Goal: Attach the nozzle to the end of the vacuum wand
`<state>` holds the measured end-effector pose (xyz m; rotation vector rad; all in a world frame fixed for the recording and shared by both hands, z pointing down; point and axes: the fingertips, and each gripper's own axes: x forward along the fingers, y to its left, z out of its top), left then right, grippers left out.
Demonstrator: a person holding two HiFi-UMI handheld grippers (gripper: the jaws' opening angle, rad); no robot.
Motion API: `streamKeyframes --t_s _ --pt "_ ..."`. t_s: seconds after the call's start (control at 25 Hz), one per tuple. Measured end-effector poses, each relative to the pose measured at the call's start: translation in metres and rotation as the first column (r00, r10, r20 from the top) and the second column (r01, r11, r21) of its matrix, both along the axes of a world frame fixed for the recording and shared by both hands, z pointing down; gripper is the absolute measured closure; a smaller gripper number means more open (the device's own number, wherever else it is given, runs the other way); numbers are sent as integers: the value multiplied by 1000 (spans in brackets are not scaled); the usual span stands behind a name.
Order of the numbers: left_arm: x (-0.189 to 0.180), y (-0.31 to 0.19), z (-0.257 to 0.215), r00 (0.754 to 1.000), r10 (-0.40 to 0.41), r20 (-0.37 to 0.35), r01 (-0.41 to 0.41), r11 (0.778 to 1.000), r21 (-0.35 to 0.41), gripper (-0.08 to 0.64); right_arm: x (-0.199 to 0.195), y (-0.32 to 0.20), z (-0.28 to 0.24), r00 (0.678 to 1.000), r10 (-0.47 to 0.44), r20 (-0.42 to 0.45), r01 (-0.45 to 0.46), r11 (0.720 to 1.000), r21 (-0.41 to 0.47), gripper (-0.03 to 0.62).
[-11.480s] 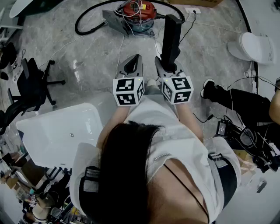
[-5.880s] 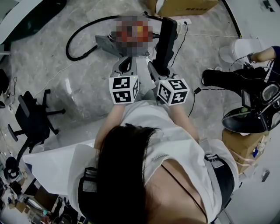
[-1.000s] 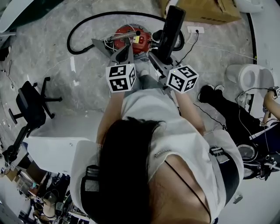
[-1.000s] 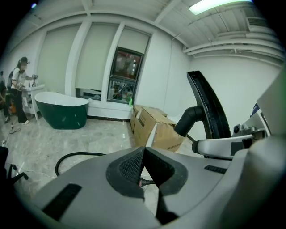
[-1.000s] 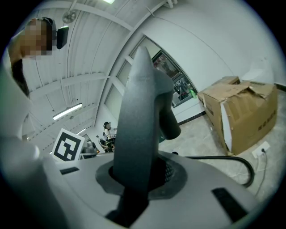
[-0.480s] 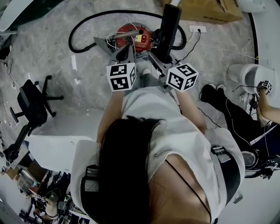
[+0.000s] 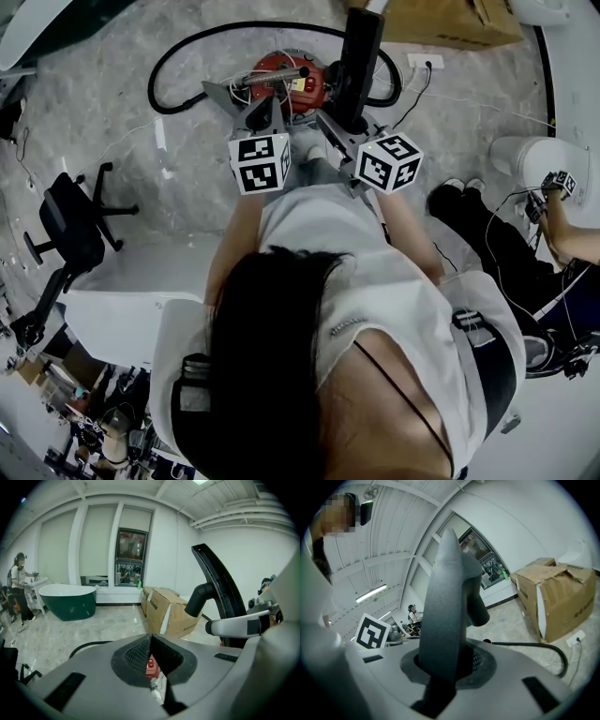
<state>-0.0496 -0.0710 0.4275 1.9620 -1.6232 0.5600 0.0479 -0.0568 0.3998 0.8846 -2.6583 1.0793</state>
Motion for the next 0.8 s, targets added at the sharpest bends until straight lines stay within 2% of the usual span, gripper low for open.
streamKeyframes --t_s 0.12,0.24,0.56,0.72,0.8 --pt "2 -6 0 1000 11 -9 -11 1000 4 557 1 -6 3 1000 4 -5 -4 1000 -4 509" --pt "0 -8 2 1000 15 12 -15 1000 1 557 2 -9 6 1000 6 -13 -6 1000 -10 509" --pt "-1 -12 15 998 57 28 -56 998 -35 557 -1 -19 11 1000 15 -12 -15 1000 -12 509" --pt "-6 -17 23 992 93 83 -88 995 -53 557 -3 -25 14 1000 21 -11 -21 1000 -19 509" --pt "-8 -20 27 991 104 89 -99 993 -57 557 -5 -27 16 1000 22 -11 -22 999 -23 509"
